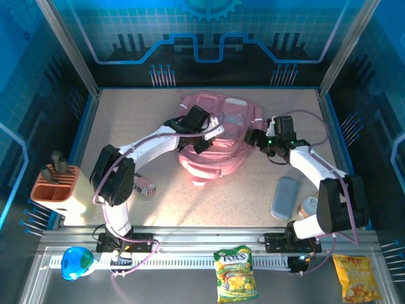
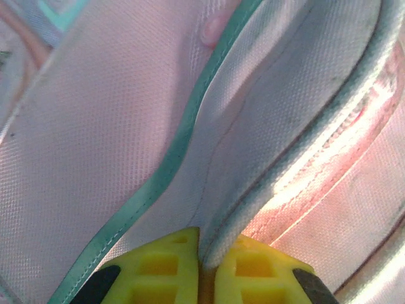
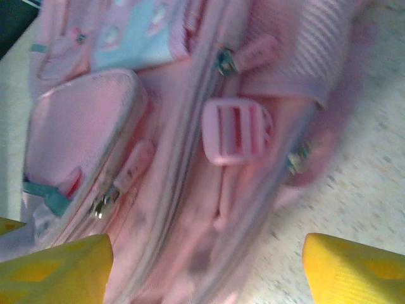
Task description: Pack the student bag
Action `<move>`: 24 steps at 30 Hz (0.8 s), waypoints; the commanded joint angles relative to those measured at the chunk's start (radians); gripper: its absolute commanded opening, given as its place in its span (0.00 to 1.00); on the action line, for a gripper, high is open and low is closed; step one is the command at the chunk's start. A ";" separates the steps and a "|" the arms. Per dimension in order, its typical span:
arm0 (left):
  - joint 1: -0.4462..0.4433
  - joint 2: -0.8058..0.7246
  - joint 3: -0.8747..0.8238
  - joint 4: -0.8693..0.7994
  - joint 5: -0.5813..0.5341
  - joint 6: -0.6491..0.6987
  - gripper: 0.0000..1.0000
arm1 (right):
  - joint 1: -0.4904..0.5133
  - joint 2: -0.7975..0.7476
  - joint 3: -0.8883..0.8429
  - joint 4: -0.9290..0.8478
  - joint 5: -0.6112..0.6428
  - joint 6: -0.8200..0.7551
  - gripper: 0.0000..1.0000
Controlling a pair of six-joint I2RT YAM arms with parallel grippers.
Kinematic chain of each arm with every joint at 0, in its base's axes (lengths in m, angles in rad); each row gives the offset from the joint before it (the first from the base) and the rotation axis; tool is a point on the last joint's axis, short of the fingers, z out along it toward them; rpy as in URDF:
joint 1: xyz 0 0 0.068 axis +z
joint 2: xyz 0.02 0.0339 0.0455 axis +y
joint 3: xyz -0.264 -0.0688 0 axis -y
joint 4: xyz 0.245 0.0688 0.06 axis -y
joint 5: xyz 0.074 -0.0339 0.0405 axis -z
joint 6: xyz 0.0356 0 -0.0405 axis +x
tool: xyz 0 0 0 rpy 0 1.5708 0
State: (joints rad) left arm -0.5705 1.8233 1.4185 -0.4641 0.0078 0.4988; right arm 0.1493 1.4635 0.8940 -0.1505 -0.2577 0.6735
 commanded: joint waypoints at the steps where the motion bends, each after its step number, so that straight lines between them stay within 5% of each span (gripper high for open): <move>1: 0.057 -0.120 -0.052 0.121 0.130 -0.109 0.08 | -0.007 0.059 0.080 0.090 -0.090 0.005 0.77; 13: 0.166 -0.208 -0.152 0.263 0.290 -0.231 0.04 | -0.004 0.384 0.317 0.189 -0.216 0.077 0.80; 24: 0.187 -0.213 -0.159 0.268 0.317 -0.237 0.03 | 0.001 0.464 0.346 0.257 -0.317 0.084 0.85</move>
State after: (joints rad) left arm -0.3996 1.6783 1.2514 -0.2962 0.2642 0.3115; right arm 0.1493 1.9175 1.2324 0.0692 -0.5003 0.7532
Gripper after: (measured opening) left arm 0.077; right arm 0.858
